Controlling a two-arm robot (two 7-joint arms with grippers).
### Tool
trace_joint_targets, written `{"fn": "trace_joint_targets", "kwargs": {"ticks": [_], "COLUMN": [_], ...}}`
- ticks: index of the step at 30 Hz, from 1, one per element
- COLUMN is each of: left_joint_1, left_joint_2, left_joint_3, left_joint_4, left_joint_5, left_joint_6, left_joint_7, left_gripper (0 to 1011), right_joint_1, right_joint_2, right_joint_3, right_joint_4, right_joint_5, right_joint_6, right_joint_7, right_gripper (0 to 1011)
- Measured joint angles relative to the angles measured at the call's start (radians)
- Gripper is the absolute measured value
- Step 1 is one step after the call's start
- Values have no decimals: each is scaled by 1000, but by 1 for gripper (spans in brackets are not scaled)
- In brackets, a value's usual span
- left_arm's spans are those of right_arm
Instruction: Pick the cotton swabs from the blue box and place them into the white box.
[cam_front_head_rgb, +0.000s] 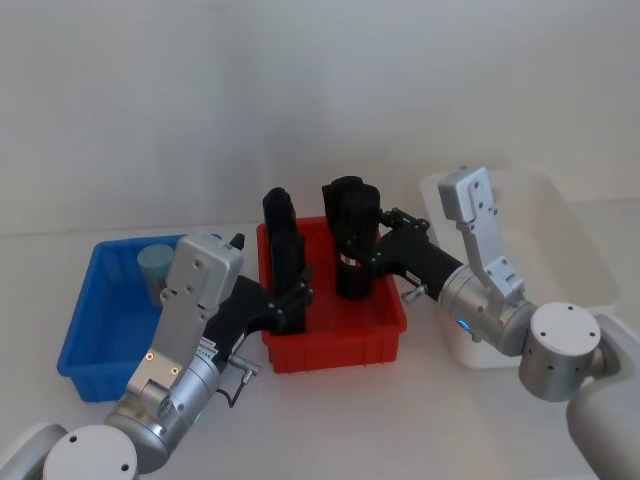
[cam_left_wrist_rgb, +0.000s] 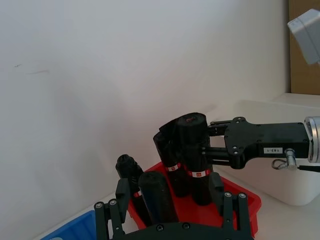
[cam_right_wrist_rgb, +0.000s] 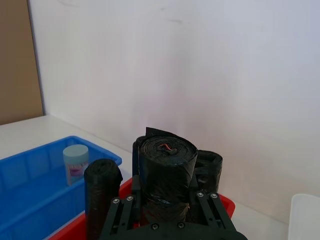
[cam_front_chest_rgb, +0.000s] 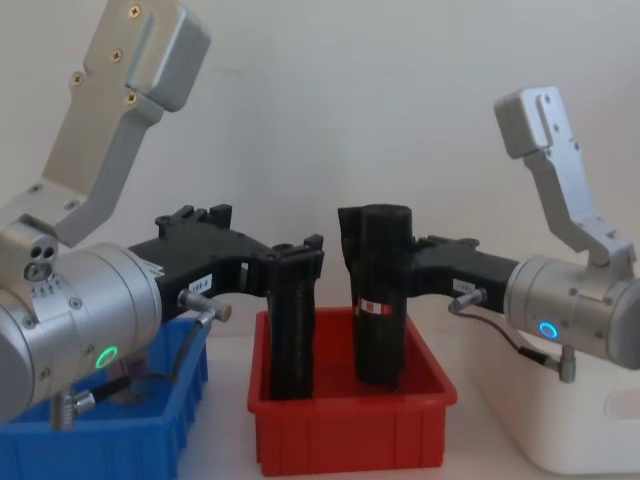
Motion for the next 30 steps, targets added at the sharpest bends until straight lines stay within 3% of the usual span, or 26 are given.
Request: {"fn": "trace_joint_targets", "kwargs": {"ticks": [9,16,30], "left_joint_1": [0,0,0], "left_joint_2": [0,0,0], "left_joint_3": [0,0,0], "left_joint_4": [0,0,0], "left_joint_5": [0,0,0], "left_joint_6": [0,0,0], "left_joint_7": [0,0,0], "left_gripper": [1004,1004,1004], "right_joint_1": [-94,-149,-216], "right_joint_2": [39,64,118], "right_joint_3": [11,20,59], "right_joint_4": [-228,-356,-517], "right_joint_5": [12,12,12], "right_joint_6": [45,73,131], "right_joint_7": [-60,-115,-220], "right_gripper": [506,506,505]}}
